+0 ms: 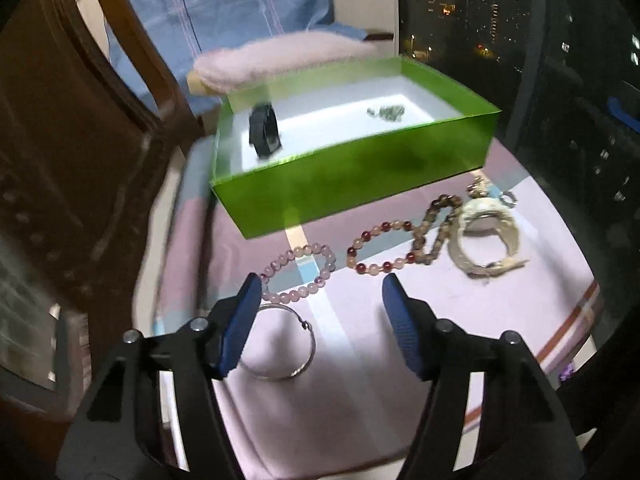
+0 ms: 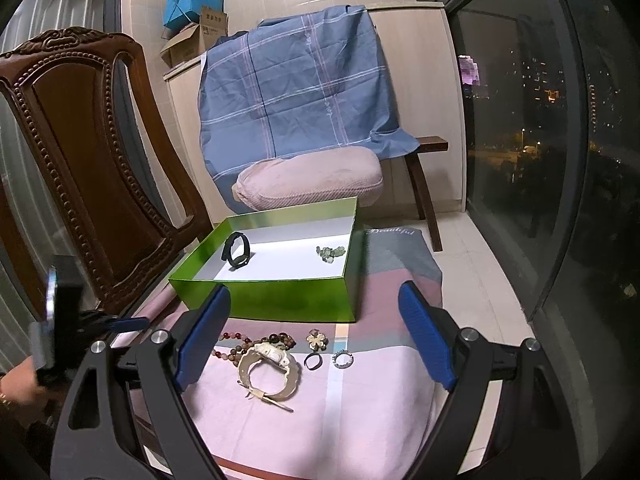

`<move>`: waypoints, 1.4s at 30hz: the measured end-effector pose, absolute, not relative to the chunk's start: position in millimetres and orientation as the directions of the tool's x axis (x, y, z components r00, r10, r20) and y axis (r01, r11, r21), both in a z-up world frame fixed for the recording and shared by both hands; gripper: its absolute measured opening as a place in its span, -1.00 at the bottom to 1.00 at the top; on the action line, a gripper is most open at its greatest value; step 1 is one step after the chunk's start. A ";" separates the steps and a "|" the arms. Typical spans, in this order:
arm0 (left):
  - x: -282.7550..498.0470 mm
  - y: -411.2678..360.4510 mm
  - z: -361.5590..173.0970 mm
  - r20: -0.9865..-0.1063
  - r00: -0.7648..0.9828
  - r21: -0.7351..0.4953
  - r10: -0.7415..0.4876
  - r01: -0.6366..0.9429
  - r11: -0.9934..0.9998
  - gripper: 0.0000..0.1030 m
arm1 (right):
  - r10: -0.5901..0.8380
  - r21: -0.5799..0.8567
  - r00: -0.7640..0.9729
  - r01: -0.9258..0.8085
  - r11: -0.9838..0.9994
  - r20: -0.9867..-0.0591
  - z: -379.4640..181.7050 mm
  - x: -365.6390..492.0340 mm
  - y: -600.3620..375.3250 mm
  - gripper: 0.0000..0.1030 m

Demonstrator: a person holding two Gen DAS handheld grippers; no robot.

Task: Organize jewelry
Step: 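Lower the left tool onto the pink bead bracelet and close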

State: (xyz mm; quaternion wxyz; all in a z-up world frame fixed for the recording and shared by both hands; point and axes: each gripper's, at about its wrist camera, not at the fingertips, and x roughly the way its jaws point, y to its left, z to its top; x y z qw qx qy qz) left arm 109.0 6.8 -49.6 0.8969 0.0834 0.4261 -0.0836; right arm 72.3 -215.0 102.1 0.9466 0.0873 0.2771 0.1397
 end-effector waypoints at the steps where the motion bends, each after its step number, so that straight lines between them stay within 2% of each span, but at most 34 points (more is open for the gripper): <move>1: 114.5 9.2 -52.9 -0.787 0.611 0.069 -0.085 0.224 0.972 0.17 | 0.314 0.244 0.806 -0.217 0.945 -0.502 101.8 72.9 -215.1 0.63; 4: 129.8 10.2 -62.3 -0.807 0.582 0.057 -0.106 0.255 0.965 0.14 | 0.316 0.245 0.800 -0.217 0.945 -0.510 100.5 74.3 -216.0 0.63; 8: 148.1 8.6 -85.7 -0.853 0.513 0.071 -0.095 0.295 0.953 -0.05 | 0.313 0.248 0.799 -0.211 0.945 -0.514 99.1 75.2 -218.7 0.63; 14: 161.9 20.3 -90.5 -0.869 0.466 -0.041 -0.166 0.268 0.962 -0.08 | 0.310 0.252 0.797 -0.204 0.946 -0.518 98.4 77.9 -220.1 0.63; 19: 161.3 20.7 -90.5 -0.866 0.472 -0.040 -0.166 0.265 0.963 -0.14 | 0.311 0.246 0.795 -0.209 0.947 -0.521 97.1 77.7 -216.2 0.63; 20: 161.4 20.5 -89.9 -0.865 0.473 -0.042 -0.169 0.267 0.963 -0.36 | 0.310 0.245 0.795 -0.208 0.947 -0.521 97.0 77.2 -216.2 0.63; 21: 162.1 21.3 -89.0 -0.864 0.472 -0.047 -0.174 0.267 0.962 -0.68 | 0.309 0.244 0.795 -0.207 0.947 -0.522 96.7 77.3 -215.9 0.63; 22: 159.0 24.4 -87.2 -0.865 0.469 -0.053 -0.176 0.264 0.963 -0.80 | 0.308 0.244 0.794 -0.207 0.947 -0.524 96.2 77.6 -215.5 0.63; 25: 156.3 23.6 -86.3 -0.868 0.462 -0.053 -0.181 0.278 0.959 -0.85 | 0.305 0.240 0.791 -0.205 0.949 -0.530 94.8 78.2 -214.9 0.63; 28: 154.9 25.1 -83.0 -0.859 0.498 0.004 -0.119 0.238 0.971 -0.86 | 0.300 0.235 0.789 -0.201 0.951 -0.536 93.4 79.1 -214.2 0.63; 32: 140.6 41.0 -38.7 -0.786 0.600 -0.071 -0.146 0.147 0.987 -0.86 | 0.307 0.224 0.778 -0.217 0.950 -0.549 91.3 80.9 -209.7 0.63; 35: 107.8 51.7 9.5 -0.672 0.712 -0.177 -0.201 0.109 0.978 -0.86 | 0.325 0.182 0.766 -0.270 0.946 -0.554 89.6 78.8 -193.1 0.63; 39: 68.0 46.5 50.4 -0.558 0.798 -0.201 -0.228 0.136 0.970 -0.86 | 0.361 0.083 0.722 -0.390 0.917 -0.590 79.7 75.2 -144.5 0.63; 40: 62.1 43.9 56.3 -0.540 0.808 -0.205 -0.236 0.146 0.968 -0.86 | 0.372 0.063 0.704 -0.423 0.904 -0.605 75.9 75.5 -128.5 0.61; 42: 60.8 38.0 60.9 -0.527 0.815 -0.202 -0.241 0.156 0.967 -0.86 | 0.374 0.023 0.668 -0.471 0.882 -0.644 67.5 80.4 -100.6 0.42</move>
